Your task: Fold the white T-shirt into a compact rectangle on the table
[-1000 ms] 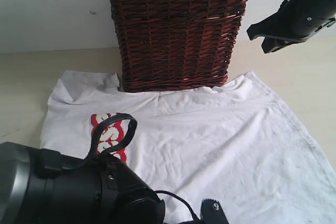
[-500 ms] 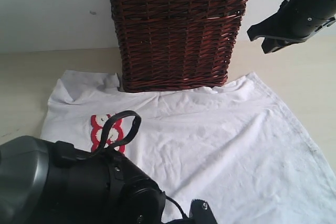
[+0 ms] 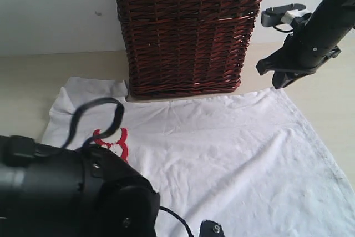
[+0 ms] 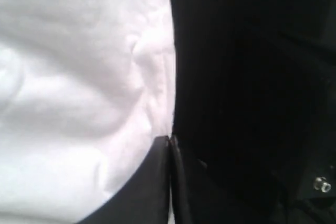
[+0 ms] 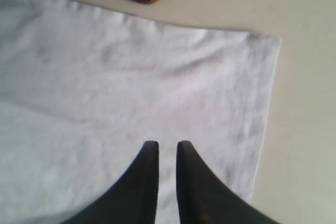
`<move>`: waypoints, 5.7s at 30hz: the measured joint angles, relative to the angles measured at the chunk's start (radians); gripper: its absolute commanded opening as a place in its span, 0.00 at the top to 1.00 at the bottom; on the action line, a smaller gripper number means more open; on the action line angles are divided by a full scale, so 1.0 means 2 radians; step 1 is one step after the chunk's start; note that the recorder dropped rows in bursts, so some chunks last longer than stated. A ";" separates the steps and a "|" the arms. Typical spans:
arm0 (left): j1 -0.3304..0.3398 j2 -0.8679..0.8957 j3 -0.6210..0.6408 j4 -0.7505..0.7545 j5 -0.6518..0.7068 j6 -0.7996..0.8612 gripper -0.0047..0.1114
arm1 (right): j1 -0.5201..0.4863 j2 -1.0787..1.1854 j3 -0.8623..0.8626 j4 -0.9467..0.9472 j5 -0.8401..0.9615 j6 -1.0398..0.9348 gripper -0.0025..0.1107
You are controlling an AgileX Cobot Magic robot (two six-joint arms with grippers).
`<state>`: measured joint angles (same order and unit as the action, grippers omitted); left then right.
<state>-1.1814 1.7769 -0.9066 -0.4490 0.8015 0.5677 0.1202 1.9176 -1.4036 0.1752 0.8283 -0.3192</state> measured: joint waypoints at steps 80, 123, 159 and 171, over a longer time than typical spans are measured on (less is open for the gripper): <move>0.498 0.323 -0.496 0.298 0.035 -0.306 0.96 | 0.000 0.115 0.000 -0.075 -0.051 0.056 0.98; 0.516 0.004 -0.163 0.244 -0.062 -0.274 0.96 | 0.000 -0.049 0.131 -0.069 -0.018 0.072 0.98; 0.477 0.143 -0.161 0.063 -0.062 -0.106 0.96 | 0.000 0.014 0.154 -0.042 -0.085 0.074 0.98; 0.477 0.157 -0.201 0.081 -0.052 -0.111 0.96 | 0.000 0.050 0.124 -0.041 -0.071 0.073 0.98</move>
<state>-0.2266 2.0915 -1.3091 -0.2868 0.6967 0.3456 0.1202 2.0184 -1.1565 0.0941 0.6859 -0.1728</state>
